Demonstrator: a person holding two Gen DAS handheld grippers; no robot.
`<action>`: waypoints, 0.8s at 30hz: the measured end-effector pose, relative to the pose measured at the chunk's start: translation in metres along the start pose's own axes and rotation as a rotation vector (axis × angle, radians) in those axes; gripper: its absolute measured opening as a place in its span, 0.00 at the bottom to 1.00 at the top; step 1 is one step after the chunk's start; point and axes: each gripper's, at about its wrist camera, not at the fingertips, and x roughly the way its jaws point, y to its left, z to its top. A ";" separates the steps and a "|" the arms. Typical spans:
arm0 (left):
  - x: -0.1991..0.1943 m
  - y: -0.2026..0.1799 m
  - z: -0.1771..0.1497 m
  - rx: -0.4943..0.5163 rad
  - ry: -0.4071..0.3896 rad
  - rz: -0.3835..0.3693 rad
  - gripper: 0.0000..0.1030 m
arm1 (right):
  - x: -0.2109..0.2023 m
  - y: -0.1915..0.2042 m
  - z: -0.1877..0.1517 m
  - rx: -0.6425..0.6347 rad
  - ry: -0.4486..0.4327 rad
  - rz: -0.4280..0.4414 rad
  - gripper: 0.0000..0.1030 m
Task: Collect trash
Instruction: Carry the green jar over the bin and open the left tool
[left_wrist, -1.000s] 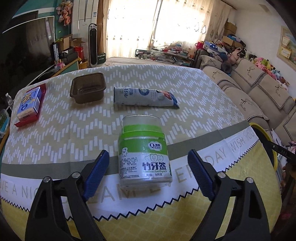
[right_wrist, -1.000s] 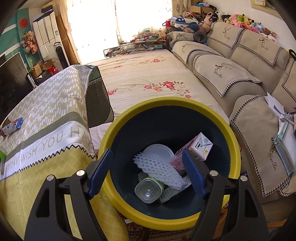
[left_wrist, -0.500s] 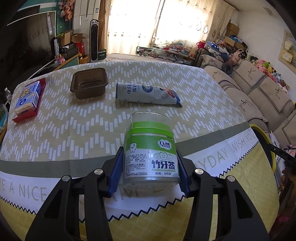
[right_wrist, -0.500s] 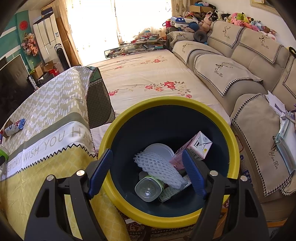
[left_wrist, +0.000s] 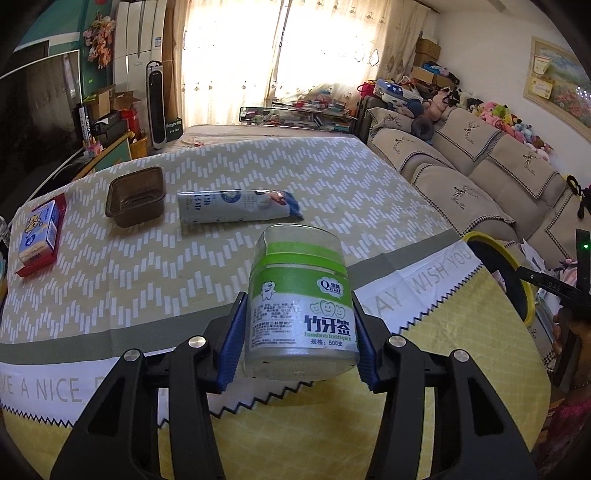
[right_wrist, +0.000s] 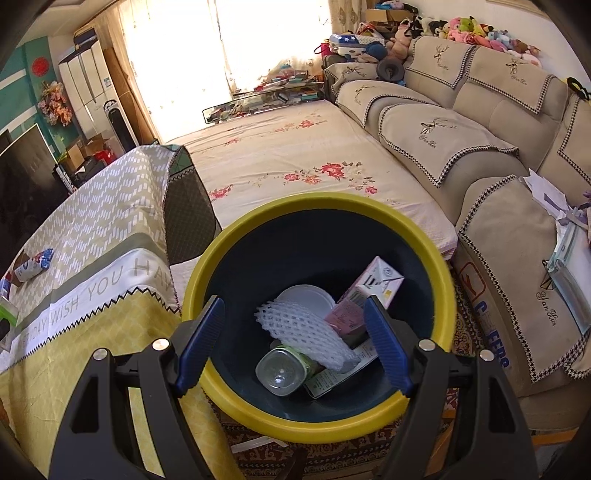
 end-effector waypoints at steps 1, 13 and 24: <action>-0.002 -0.009 0.002 0.005 0.007 -0.026 0.50 | -0.003 -0.005 0.000 0.010 -0.007 0.001 0.71; 0.017 -0.178 0.044 0.263 0.028 -0.252 0.50 | -0.051 -0.064 -0.006 0.101 -0.102 0.022 0.73; 0.089 -0.304 0.061 0.367 0.132 -0.370 0.50 | -0.069 -0.124 -0.020 0.188 -0.118 -0.015 0.74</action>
